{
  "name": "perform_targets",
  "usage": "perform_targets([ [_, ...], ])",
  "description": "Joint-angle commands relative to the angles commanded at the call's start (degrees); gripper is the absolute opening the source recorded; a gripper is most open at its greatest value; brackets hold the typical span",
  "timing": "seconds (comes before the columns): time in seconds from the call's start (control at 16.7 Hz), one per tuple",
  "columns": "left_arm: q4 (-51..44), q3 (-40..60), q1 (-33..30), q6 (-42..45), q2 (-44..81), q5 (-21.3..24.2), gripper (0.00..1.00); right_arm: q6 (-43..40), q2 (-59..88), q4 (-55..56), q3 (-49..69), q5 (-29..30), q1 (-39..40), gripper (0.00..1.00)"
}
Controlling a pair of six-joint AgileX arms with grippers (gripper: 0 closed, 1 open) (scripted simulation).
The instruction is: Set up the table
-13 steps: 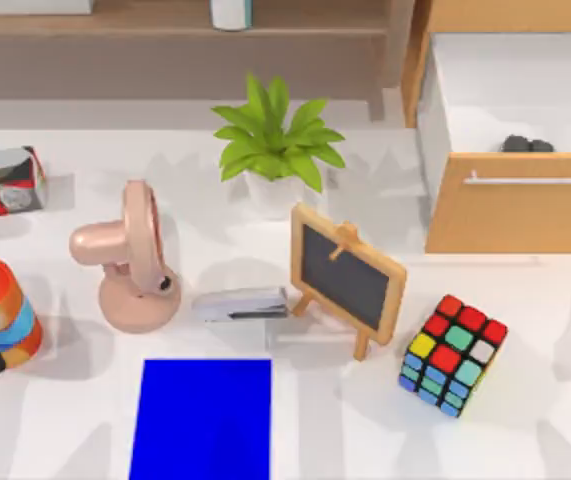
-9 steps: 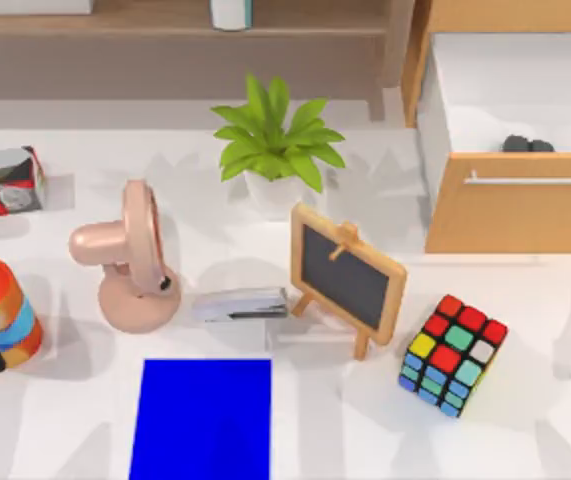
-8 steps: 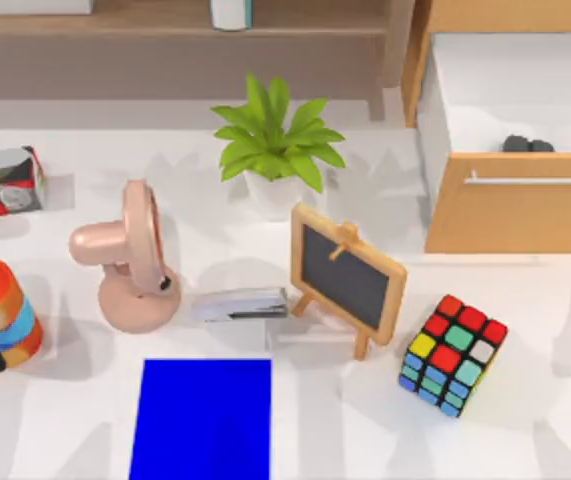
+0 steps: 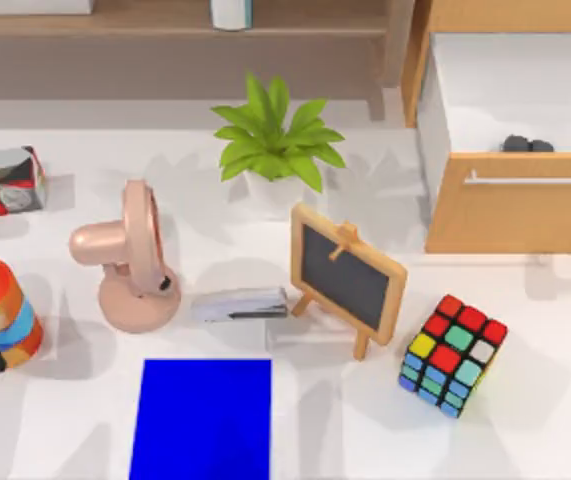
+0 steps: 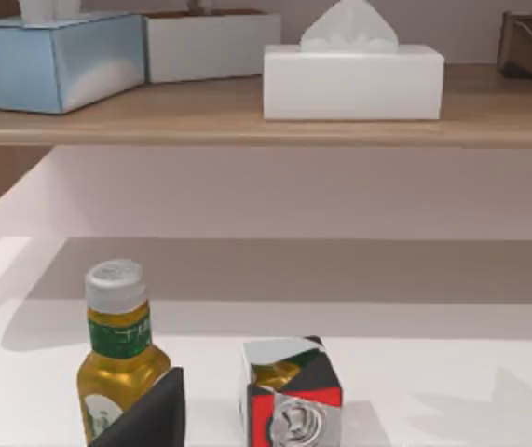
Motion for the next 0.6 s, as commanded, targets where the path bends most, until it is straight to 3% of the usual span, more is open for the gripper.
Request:
perform_targets([
  [0.6, 0.0, 0.0, 0.0, 0.0, 0.0, 0.0, 1.0, 10.7, 68.0, -30.1, 57.9, 1.4, 4.6, 1.0],
])
